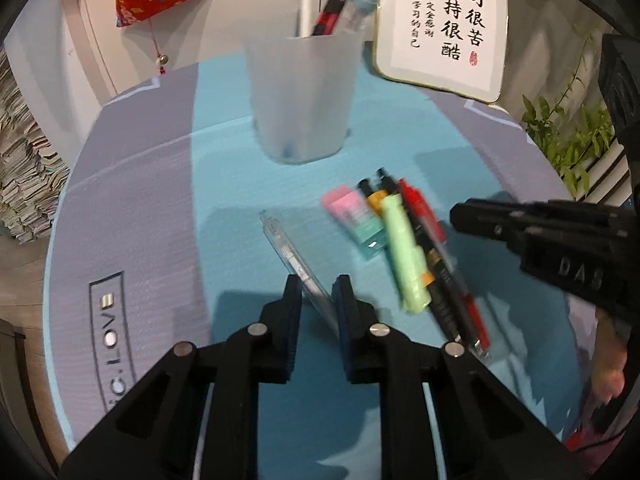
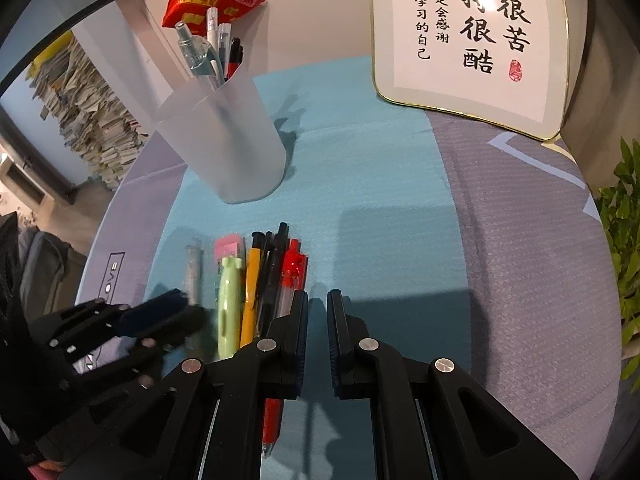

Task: Organize stationery
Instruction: 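Grasp a clear pen with the left gripper while the right grasps a red pen, then lift the clear pen over the cup with the left gripper while the right lifts the red pen, then open the left gripper to drop the clear pen into the cup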

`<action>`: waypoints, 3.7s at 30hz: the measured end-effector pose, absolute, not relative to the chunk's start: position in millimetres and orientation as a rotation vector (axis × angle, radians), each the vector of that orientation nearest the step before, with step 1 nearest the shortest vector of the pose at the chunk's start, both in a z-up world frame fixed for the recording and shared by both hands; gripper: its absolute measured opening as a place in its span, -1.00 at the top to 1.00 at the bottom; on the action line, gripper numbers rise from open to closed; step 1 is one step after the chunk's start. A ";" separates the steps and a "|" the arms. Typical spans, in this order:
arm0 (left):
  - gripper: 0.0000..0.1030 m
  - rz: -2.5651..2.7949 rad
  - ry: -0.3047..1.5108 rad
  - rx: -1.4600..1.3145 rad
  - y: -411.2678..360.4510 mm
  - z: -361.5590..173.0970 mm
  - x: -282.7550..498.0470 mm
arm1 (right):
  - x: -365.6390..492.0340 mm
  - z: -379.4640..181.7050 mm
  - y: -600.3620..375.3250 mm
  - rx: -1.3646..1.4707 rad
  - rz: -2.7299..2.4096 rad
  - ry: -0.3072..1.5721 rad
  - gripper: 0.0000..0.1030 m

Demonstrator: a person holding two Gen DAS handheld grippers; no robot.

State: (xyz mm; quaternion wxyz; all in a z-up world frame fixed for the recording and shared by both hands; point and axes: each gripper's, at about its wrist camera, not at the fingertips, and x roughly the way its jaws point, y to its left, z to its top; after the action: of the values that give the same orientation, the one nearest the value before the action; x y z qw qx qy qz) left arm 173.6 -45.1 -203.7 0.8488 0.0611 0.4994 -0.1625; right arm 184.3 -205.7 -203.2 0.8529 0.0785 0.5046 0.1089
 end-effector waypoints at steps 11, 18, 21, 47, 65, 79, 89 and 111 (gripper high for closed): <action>0.62 -0.335 1.053 0.121 -37.3 -204.7 173.5 | 193.1 -207.1 -189.7 0.154 0.235 1.088 0.84; 0.60 -0.338 1.066 0.079 -32.5 -206.7 181.6 | 195.2 -204.3 -183.4 0.120 0.193 1.090 0.84; 0.66 -0.331 1.064 0.058 -34.5 -207.0 188.8 | 196.3 -204.1 -179.2 0.110 0.177 1.092 0.84; 0.48 -0.403 1.071 0.176 -50.2 -206.8 167.4 | 186.1 -210.3 -189.4 0.014 0.169 1.150 0.83; 0.75 -0.362 0.985 0.184 -53.5 -178.6 164.3 | 176.3 -170.3 -187.7 0.023 0.207 1.015 0.81; 0.75 -0.377 0.866 0.188 -56.7 -140.6 141.5 | 140.5 -110.9 -191.3 0.063 0.232 0.834 0.81; 0.76 -0.368 0.801 0.184 -54.8 -117.7 141.9 | 131.7 -94.3 -188.6 0.052 0.230 0.775 0.81; 0.80 -0.270 0.600 0.099 -55.7 -30.8 230.8 | 132.8 -88.3 -206.1 0.067 0.208 0.753 0.81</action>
State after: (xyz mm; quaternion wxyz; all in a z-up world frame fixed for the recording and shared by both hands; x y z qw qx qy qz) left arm 230.8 -55.7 -30.8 0.9451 0.0488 0.2945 -0.1325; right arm 132.8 -206.1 -88.3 0.9241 0.0328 0.3671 0.1013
